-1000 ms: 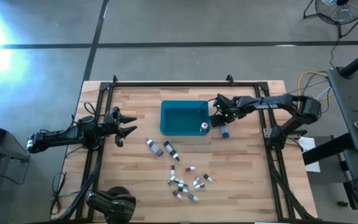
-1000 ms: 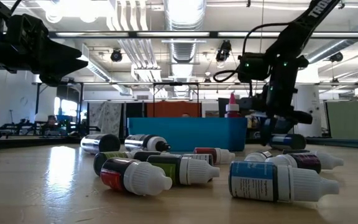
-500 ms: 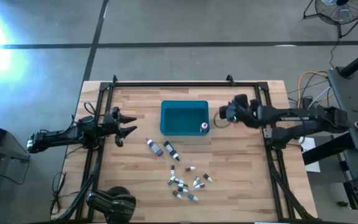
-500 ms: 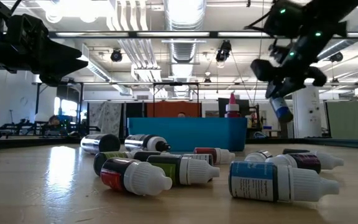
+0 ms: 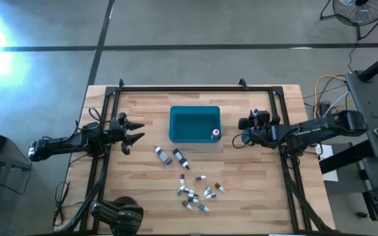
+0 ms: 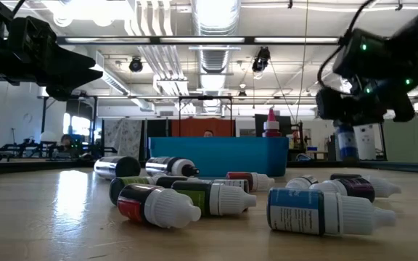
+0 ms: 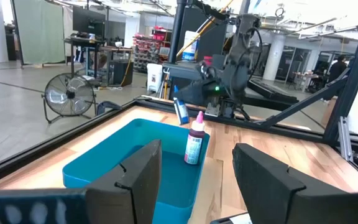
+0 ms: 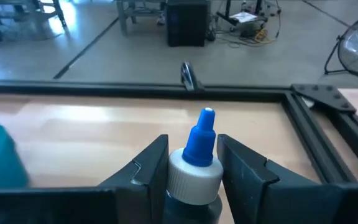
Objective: Pick & Place food coloring
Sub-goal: Put the blue food coloring bottle into the blue bin
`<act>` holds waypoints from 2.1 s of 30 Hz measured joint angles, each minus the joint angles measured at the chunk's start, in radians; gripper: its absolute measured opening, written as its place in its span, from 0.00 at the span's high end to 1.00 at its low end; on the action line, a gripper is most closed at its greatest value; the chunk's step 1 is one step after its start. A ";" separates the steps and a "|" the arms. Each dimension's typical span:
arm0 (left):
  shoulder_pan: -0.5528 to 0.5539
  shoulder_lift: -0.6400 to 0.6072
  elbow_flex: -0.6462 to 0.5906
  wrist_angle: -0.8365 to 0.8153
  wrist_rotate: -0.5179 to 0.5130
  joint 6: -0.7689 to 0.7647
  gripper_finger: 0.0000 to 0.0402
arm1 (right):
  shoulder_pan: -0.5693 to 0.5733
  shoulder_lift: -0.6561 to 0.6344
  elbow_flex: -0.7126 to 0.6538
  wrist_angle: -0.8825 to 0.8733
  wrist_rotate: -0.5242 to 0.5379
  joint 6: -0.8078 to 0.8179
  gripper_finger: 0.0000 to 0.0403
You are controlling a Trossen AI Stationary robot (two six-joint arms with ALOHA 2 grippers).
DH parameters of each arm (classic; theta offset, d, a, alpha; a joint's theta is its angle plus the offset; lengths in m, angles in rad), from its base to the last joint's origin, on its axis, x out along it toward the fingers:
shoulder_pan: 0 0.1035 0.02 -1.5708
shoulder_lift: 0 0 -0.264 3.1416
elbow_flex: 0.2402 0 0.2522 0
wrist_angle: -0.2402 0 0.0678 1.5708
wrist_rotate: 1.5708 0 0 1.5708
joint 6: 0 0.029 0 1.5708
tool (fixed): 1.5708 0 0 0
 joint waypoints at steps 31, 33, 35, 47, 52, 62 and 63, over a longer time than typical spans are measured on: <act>0.000 0.000 0.000 0.000 0.000 0.000 0.56 | 0.003 0.259 0.069 0.163 0.194 -0.156 0.70; 0.000 0.000 0.000 0.000 0.000 0.000 0.56 | 0.003 0.278 0.063 0.163 0.201 -0.089 0.70; 0.000 0.000 0.000 0.000 0.000 0.000 0.56 | 0.003 0.307 0.059 0.162 0.212 -0.007 0.70; 0.000 0.000 0.000 0.000 0.000 0.000 0.56 | 0.012 0.415 0.107 0.170 0.212 0.012 0.66; 0.000 0.000 0.000 0.000 0.000 0.000 0.56 | 0.012 0.401 0.133 0.171 0.167 -0.053 0.61; 0.000 0.000 0.000 0.000 0.000 0.000 0.56 | 0.013 0.383 0.136 0.169 0.088 -0.061 0.48; 0.000 0.000 0.000 0.000 0.000 0.000 0.56 | 0.013 0.378 0.136 0.167 0.086 -0.070 0.47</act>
